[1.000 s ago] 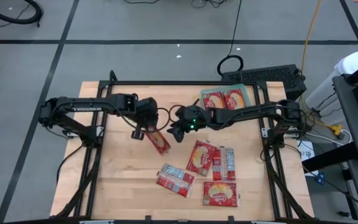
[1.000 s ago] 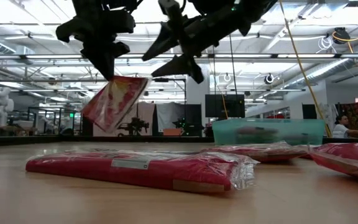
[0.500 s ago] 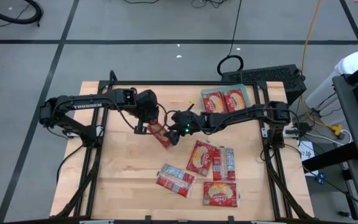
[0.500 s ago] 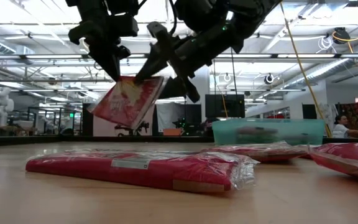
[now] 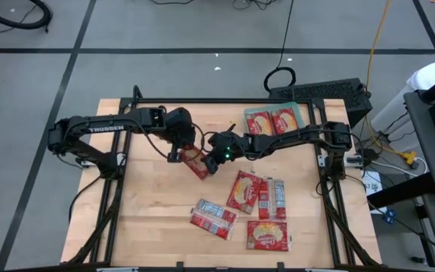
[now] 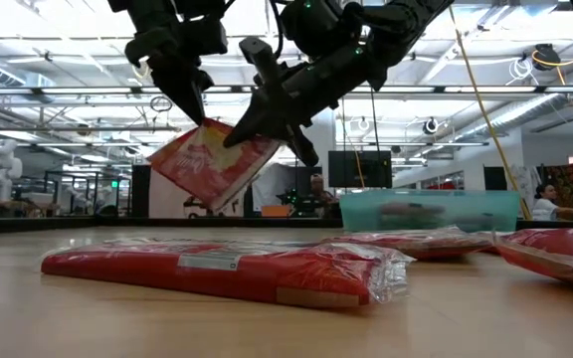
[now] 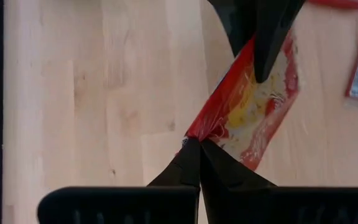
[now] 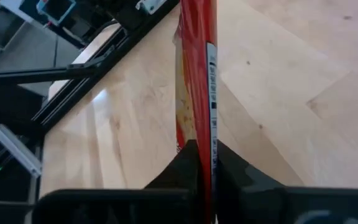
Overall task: Sort popcorn bags into baskets
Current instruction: Put the red popcorn bag into the light blue bin
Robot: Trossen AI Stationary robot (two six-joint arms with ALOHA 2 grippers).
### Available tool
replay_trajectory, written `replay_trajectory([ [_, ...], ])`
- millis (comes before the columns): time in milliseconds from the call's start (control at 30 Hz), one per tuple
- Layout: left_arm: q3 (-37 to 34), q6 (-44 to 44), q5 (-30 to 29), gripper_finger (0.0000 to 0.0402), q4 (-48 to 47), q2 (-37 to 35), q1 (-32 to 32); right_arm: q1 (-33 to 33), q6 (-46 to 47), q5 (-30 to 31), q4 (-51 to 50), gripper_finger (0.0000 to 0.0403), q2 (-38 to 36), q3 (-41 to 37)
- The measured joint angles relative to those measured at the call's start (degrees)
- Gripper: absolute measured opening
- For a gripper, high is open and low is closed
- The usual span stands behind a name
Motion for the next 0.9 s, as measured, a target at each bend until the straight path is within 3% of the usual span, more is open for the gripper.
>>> replay_trajectory([
  [133,0.2,-5.4,-1.4,0.0027,1.0,0.0,0.6,-1.4,-0.3,-2.0,-3.1,0.0016,-3.1,0.0],
  [367,0.2,-19.0,-1.8,0.0141,1.7,-1.9,3.2,-6.0,-6.2,-4.8,-18.9,0.0007,-11.4,-0.1],
  [500,0.2,-27.7,-2.4,0.0181,3.2,-3.8,5.4,-10.1,-10.0,-5.0,-27.6,0.0007,-16.8,-0.1],
  [733,0.1,-37.6,-1.6,0.0195,9.9,-4.7,8.6,-20.1,-13.8,-6.3,-33.5,0.0008,-25.3,-0.1],
  [900,0.1,-43.4,-0.6,0.018,24.1,-4.7,8.0,-27.1,-13.4,-11.4,-31.0,0.0008,-30.3,-0.1],
])
